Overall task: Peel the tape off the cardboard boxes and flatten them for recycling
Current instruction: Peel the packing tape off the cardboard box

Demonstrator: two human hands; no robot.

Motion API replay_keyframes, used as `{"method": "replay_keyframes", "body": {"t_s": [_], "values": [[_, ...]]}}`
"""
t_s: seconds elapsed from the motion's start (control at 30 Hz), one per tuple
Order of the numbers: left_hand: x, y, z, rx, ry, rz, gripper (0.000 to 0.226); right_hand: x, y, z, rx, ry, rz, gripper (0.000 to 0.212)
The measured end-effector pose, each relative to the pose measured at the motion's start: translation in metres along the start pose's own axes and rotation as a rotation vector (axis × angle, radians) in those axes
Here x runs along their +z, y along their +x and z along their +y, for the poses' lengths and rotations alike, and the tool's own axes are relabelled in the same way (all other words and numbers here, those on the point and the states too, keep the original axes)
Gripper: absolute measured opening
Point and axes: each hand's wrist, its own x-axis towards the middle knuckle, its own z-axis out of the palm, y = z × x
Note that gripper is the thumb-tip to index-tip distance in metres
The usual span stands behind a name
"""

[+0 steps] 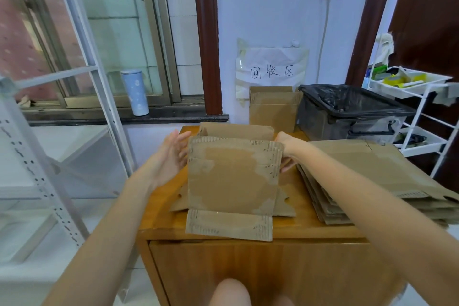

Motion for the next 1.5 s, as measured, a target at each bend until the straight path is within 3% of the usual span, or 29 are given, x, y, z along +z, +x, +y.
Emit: {"method": "replay_keyframes", "body": {"t_s": [0.1,0.17,0.33,0.47,0.57,0.63,0.73,0.83,1.03,1.17,1.23,1.37,1.5], "values": [[-0.006,-0.008,-0.036,0.025,0.362,-0.051,0.125,0.004,0.002,0.003,-0.039,0.042,0.019,0.038],[-0.003,-0.010,-0.050,-0.017,0.469,-0.025,0.127,0.007,0.002,0.006,-0.052,0.096,0.019,0.040],[0.008,-0.011,-0.057,0.008,0.438,0.024,0.119,0.002,0.001,0.007,-0.068,0.202,0.051,0.041],[0.010,-0.009,-0.057,0.019,0.452,0.024,0.097,-0.003,0.000,0.002,-0.130,0.106,0.089,0.032],[0.010,-0.008,-0.056,0.027,0.463,0.022,0.109,-0.008,-0.001,0.002,-0.198,0.020,0.042,0.033],[0.008,-0.008,-0.056,0.026,0.429,0.031,0.113,-0.014,0.000,0.004,-0.242,0.087,-0.027,0.032],[0.003,-0.012,-0.061,0.036,0.374,0.066,0.088,-0.022,0.003,0.008,-0.279,0.197,-0.019,0.026],[0.002,-0.013,-0.064,0.035,0.387,0.093,0.087,-0.021,0.008,0.020,-0.287,0.314,-0.038,0.026],[0.000,-0.012,-0.064,0.006,0.382,0.149,0.089,0.004,0.021,0.053,-0.196,0.658,-0.129,0.042],[-0.002,-0.013,-0.063,-0.021,0.326,0.152,0.062,0.015,0.030,0.069,-0.331,0.721,-0.251,0.058],[-0.002,-0.014,-0.061,-0.033,0.316,0.162,0.049,0.014,0.029,0.074,-0.391,0.650,-0.322,0.085],[-0.004,-0.014,-0.054,-0.044,0.284,0.178,0.039,0.015,0.023,0.075,-0.479,0.232,-0.356,0.118],[-0.008,-0.011,-0.046,-0.062,0.262,0.157,0.049,0.013,0.021,0.062,-0.485,0.203,-0.146,0.118]]}}
